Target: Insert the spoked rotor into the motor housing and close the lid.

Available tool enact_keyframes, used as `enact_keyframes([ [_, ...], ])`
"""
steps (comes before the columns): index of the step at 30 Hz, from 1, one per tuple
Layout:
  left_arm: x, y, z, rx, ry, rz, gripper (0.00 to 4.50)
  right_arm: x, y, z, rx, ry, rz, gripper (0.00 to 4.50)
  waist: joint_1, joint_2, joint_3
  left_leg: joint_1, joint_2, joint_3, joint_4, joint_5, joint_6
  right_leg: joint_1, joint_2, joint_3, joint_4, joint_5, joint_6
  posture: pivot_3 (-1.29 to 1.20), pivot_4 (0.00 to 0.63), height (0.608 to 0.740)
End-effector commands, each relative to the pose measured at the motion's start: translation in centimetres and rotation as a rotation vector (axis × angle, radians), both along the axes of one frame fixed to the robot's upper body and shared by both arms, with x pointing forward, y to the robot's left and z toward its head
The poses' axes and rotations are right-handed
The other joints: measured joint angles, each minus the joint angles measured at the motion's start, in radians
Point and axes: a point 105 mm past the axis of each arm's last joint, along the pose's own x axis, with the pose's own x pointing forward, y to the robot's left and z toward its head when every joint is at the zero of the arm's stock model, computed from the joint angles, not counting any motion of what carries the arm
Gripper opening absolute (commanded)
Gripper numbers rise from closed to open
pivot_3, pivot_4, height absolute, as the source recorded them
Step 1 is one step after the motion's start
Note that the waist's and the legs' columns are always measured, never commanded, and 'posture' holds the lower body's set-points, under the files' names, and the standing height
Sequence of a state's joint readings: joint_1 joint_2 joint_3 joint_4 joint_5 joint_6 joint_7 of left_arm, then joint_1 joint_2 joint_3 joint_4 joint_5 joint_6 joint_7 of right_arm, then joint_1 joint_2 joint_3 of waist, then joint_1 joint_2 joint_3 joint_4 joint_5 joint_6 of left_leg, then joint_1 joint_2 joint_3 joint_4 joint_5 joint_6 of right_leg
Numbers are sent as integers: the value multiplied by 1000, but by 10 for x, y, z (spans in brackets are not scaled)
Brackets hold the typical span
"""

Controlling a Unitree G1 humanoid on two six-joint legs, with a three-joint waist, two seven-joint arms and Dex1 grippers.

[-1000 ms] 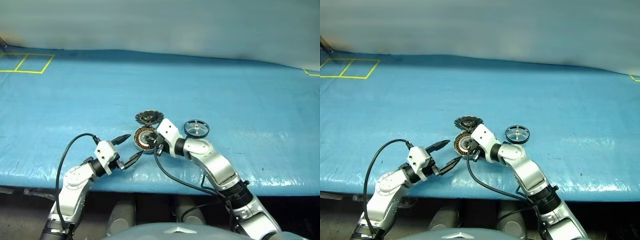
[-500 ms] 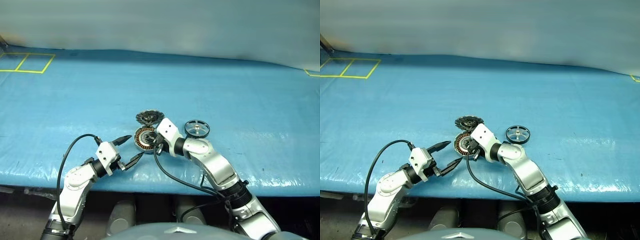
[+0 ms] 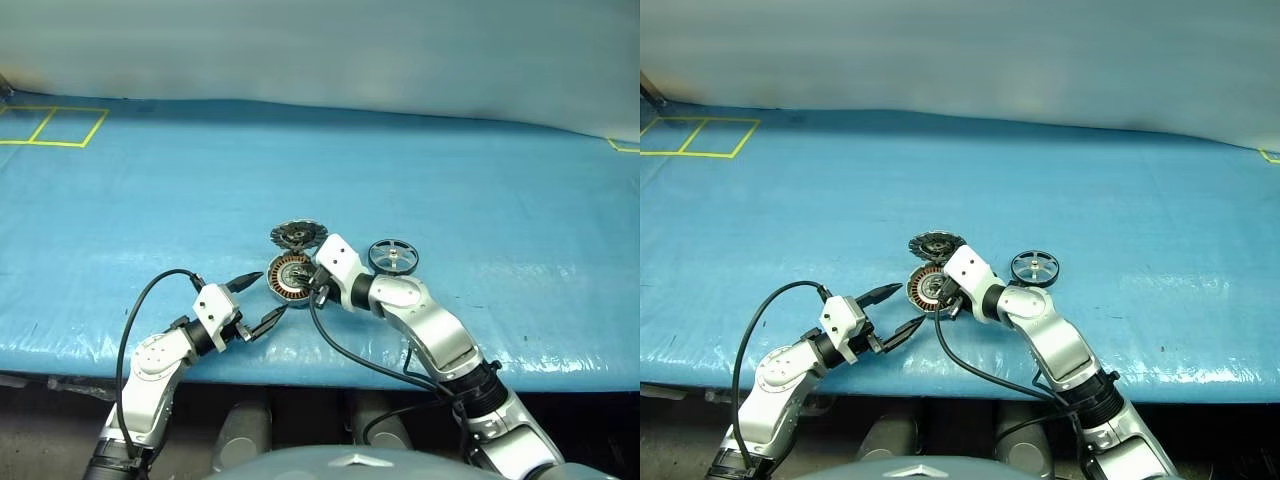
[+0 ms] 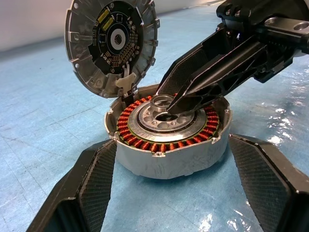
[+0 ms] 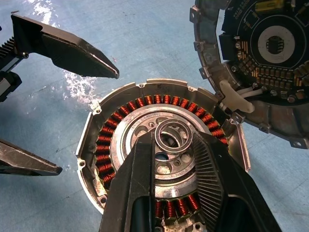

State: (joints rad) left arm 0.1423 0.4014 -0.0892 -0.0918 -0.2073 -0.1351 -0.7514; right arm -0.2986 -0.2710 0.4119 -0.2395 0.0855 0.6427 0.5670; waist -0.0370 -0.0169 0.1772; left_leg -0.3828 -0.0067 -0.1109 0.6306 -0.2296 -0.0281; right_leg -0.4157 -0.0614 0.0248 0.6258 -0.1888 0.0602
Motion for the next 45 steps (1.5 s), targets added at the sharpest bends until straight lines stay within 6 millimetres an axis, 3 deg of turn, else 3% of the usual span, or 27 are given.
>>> enact_keyframes([
  [1,1,-2,5,-3,-32,-7,4023,-1,3,14,40,-34,12,769,0,0,0,0,0,0,0,0,0,0,0,0,0,0,0,0,150,740],
  [17,2,-2,4,8,-32,-7,4023,-3,3,3,24,4,13,769,0,0,0,0,0,0,0,0,0,0,0,0,0,0,0,0,150,740],
  [45,2,-3,2,11,-24,-1,4023,-4,9,4,23,-4,37,769,0,0,0,0,0,0,0,0,0,0,0,0,0,0,0,0,150,740],
])
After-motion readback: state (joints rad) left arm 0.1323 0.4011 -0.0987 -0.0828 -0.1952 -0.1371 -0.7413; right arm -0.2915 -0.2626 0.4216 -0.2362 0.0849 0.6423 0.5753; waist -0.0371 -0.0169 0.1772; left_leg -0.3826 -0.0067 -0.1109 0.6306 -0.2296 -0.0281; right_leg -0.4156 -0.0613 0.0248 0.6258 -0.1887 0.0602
